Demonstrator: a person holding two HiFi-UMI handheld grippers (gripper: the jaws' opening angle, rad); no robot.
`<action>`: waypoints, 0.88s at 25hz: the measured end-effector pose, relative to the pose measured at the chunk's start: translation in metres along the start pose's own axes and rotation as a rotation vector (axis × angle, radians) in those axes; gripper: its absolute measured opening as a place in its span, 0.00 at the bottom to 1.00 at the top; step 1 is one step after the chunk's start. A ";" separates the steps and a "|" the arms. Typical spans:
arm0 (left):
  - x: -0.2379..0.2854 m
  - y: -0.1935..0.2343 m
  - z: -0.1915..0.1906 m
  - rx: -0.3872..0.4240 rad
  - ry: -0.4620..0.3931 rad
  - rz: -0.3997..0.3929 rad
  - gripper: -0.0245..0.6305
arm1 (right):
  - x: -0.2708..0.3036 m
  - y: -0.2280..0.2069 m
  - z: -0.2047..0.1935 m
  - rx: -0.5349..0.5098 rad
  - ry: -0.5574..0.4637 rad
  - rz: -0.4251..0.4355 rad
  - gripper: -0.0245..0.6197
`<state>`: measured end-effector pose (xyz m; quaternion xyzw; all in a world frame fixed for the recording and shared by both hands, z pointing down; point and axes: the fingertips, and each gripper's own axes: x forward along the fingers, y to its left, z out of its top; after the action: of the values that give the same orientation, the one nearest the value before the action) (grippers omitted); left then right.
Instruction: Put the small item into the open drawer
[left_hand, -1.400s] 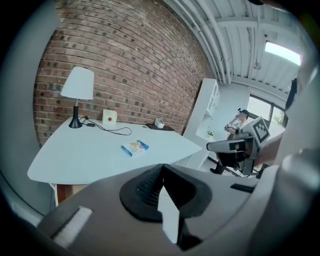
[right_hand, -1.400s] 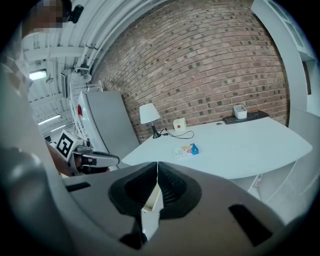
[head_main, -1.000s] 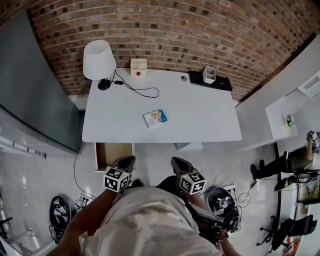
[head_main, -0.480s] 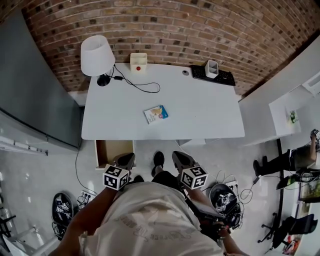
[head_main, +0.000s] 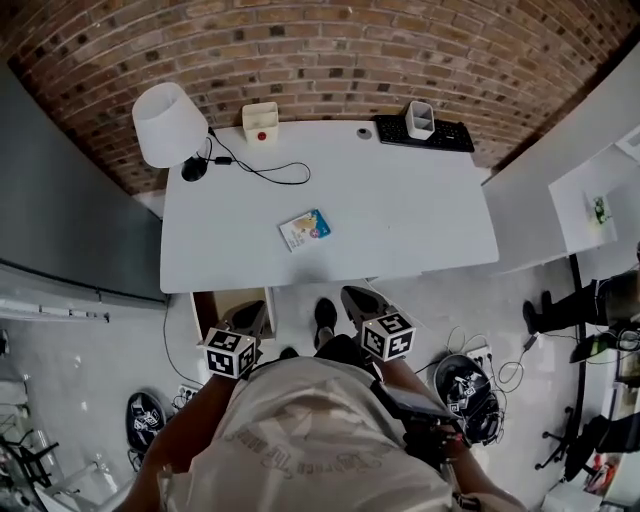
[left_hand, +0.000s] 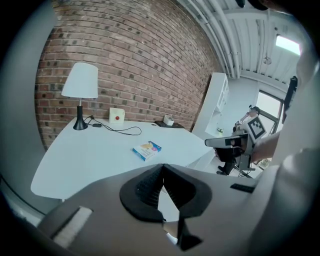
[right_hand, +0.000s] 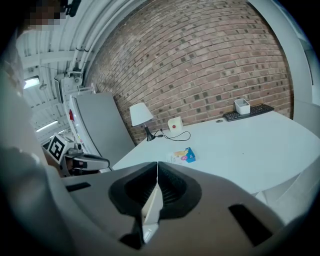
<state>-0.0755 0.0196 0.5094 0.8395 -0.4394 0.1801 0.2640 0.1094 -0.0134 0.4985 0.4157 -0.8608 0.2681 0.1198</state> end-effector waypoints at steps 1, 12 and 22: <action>0.005 -0.001 0.003 0.004 0.005 -0.001 0.05 | 0.002 -0.005 0.003 0.002 -0.001 0.002 0.05; 0.057 -0.008 0.031 0.026 0.032 -0.008 0.05 | 0.020 -0.052 0.029 0.012 0.013 0.022 0.05; 0.088 -0.004 0.046 0.003 0.052 0.037 0.05 | 0.044 -0.083 0.045 0.016 0.029 0.067 0.05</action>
<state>-0.0201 -0.0626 0.5192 0.8267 -0.4476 0.2075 0.2705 0.1478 -0.1099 0.5098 0.3836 -0.8702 0.2849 0.1200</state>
